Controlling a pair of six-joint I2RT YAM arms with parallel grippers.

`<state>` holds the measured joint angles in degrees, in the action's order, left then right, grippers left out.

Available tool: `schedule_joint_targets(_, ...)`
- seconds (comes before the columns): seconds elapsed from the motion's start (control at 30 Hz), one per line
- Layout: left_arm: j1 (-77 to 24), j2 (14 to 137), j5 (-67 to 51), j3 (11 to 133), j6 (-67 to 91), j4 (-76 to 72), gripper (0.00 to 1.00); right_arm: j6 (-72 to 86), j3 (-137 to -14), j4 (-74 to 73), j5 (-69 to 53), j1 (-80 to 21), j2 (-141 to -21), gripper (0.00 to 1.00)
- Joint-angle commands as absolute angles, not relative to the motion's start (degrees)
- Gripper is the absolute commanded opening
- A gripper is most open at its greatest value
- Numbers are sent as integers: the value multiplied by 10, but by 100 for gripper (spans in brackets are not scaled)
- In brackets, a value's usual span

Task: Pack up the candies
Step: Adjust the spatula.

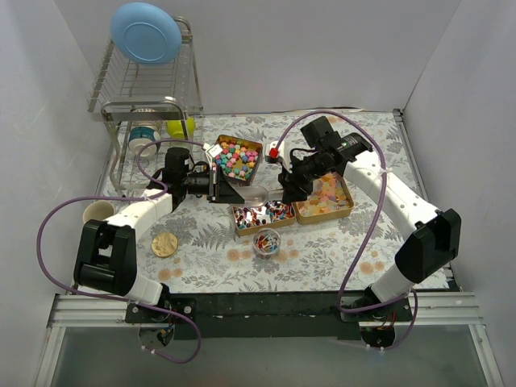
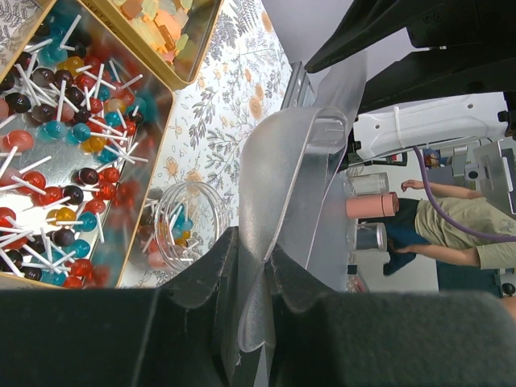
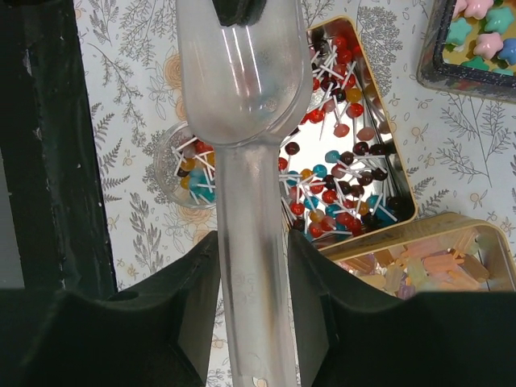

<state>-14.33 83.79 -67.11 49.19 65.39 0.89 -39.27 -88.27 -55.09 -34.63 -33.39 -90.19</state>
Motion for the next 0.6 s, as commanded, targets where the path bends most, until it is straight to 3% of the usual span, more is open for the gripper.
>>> schedule_joint_targets(0.0,-142,814,-709,490,649,-12,0,-401,-897,-534,-371,-330,-920,46)
schedule_joint_targets(0.03,-142,814,-709,489,649,-15,0,-408,-899,-536,-377,-330,-923,53)
schedule_joint_targets(0.23,-141,815,-709,486,651,-19,0,-422,-906,-536,-381,-331,-937,53)
schedule_joint_targets(0.33,-141,816,-708,485,652,-19,0,-423,-905,-526,-388,-333,-936,45)
schedule_joint_targets(0.5,-141,822,-709,483,658,-25,0,-408,-910,-510,-392,-334,-938,41)
schedule_joint_targets(0.57,-141,826,-708,485,660,-27,0,-403,-916,-505,-390,-336,-939,29)
